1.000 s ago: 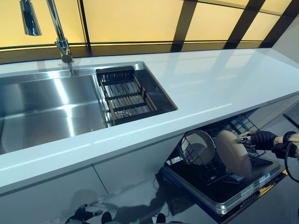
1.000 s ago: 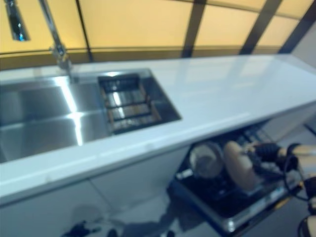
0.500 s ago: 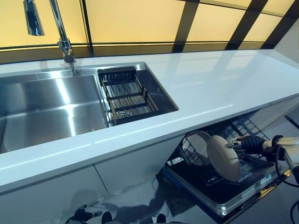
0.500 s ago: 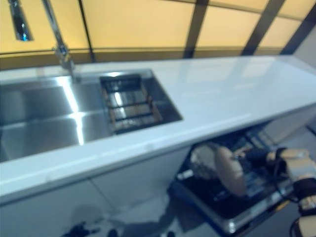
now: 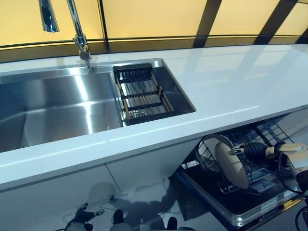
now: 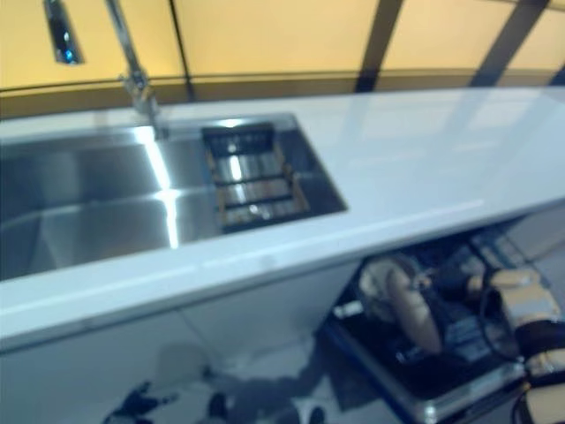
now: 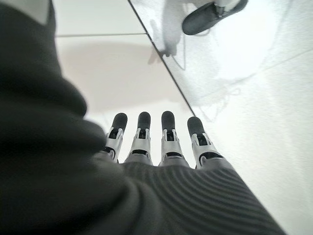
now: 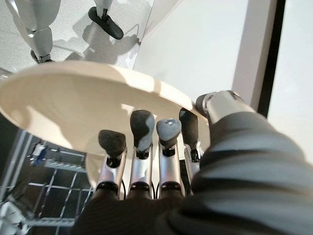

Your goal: Take plates into dishwasher

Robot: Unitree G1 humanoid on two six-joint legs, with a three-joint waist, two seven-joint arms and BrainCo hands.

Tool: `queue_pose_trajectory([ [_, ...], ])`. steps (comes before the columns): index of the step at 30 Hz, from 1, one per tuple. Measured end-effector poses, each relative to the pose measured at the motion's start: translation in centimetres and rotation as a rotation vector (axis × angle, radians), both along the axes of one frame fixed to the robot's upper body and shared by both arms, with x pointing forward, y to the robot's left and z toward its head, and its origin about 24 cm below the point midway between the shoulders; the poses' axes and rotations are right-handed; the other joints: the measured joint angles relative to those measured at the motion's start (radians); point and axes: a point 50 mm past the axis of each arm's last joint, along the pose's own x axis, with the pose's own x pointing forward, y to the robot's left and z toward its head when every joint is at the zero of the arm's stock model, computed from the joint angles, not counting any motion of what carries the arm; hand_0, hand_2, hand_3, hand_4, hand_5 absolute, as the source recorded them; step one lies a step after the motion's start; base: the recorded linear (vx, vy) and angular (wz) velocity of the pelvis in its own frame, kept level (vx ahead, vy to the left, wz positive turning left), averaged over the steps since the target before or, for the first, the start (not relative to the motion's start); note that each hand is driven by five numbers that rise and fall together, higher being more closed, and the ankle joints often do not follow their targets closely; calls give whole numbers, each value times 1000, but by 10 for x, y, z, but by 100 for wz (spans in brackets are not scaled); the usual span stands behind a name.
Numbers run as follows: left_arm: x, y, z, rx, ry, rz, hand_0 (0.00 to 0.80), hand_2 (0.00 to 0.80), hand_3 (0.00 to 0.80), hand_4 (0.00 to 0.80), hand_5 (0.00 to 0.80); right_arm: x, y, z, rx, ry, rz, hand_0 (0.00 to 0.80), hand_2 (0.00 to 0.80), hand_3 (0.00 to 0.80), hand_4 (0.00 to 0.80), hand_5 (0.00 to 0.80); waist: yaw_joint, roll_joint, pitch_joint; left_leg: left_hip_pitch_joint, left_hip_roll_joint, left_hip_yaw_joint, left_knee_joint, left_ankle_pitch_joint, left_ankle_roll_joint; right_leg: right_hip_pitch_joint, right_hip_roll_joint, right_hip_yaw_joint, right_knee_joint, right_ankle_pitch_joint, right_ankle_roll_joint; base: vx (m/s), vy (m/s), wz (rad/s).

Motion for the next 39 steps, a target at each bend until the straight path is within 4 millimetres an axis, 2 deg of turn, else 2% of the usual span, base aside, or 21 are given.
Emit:
queue_pose_trajectory([
  [6, 9, 3, 5, 9, -38, -14, 0, 0, 0, 0, 0, 8, -3, 7, -3, -29, -40, 800, 800, 800, 800, 800, 4, 23, 46, -46, -1, -31, 1, 17, 1, -28, 3, -23, 1, 2, -2, -80, -58, 12],
  [14, 21, 4, 11, 7, -85, -26, 0, 0, 0, 0, 0, 18, -13, 19, -29, -58, -107, 800, 800, 800, 800, 800, 6, 52, 93, -53, -2, -37, 1, 17, 1, -30, 2, -29, 0, 2, -2, -48, -32, 2],
  [22, 34, 2, 16, -2, -125, -44, 0, 0, 0, 0, 0, 8, -37, 21, -97, -32, -210, 800, 800, 800, 800, 800, 4, 66, 109, -62, -7, -41, 1, 17, 1, -36, -1, -33, 3, 1, -1, -6, -4, 1],
  [36, 43, 1, 20, -11, -151, -52, 0, 0, 0, 0, 0, -14, -74, 31, -214, -5, -355, 800, 800, 800, 800, 800, -1, 55, 117, -45, -6, -33, 1, 17, 2, -24, -1, -24, 4, 1, -1, 0, 0, 0],
  [38, 43, 1, 20, -12, -151, -53, 0, 0, 0, 0, 0, -16, -80, 37, -260, -21, -369, 173, 173, 173, 173, 173, -1, 49, 120, -45, -6, -33, 1, 17, 2, -24, -1, -23, 4, 1, -1, 0, 0, 0],
  [39, 43, 1, 20, -12, -151, -53, 0, 0, 0, 0, 0, -16, -81, 37, -270, -24, -373, 0, 0, 0, 0, 0, -1, 48, 121, -44, -6, -32, 1, 17, 2, -24, 0, -23, 4, 1, -1, 0, 0, 0],
])
